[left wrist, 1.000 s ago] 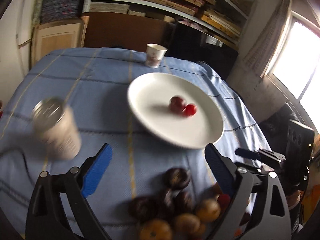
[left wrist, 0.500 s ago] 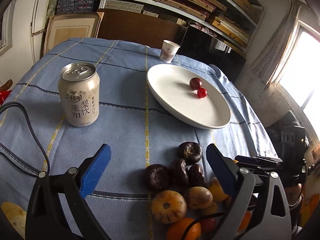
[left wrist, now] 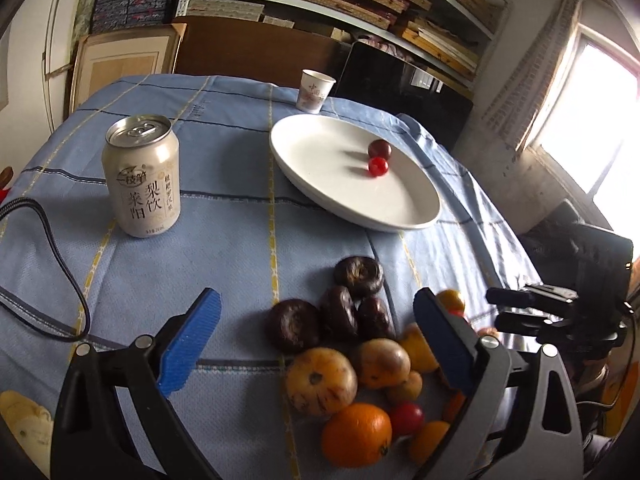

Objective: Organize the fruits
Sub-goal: 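Grasp the striped orange tomato with the right gripper while the left gripper grasps an orange, then carry both fruits onto the white plate and open both grippers, then move both tools back over the fruit pile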

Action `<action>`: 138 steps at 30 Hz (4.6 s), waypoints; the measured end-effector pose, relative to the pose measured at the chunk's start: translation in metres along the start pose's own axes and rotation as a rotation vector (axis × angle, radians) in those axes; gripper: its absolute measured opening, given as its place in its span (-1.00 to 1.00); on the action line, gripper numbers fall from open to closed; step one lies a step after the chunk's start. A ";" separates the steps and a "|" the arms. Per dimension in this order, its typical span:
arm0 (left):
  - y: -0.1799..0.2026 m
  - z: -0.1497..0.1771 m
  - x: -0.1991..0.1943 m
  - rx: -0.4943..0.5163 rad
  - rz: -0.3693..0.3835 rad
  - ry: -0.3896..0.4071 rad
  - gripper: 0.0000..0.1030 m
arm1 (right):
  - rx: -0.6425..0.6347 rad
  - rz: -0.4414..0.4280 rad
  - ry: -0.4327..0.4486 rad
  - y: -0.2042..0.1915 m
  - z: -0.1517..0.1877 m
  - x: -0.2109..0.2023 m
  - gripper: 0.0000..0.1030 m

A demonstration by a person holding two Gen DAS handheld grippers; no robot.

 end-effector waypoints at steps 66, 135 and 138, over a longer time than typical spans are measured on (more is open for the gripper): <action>0.027 0.043 -0.037 0.097 0.089 -0.051 -0.16 | 0.235 0.017 0.180 0.048 0.019 -0.036 -0.20; 0.021 0.039 -0.030 0.070 -0.095 0.088 0.89 | -0.044 0.140 0.231 -0.060 0.024 -0.019 0.74; 0.024 0.048 -0.039 0.067 -0.057 0.094 0.89 | -0.059 0.245 0.181 -0.078 0.045 -0.017 0.64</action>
Point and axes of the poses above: each gripper's, at about its wrist camera, not at the fingertips, and x roughly the way its jaws point, y to its right, z to its underside, the point moved 6 cm from there along x, roughly the way its jaws point, and after that the axes turned 7 degrees about -z, right-handed, at the moved point
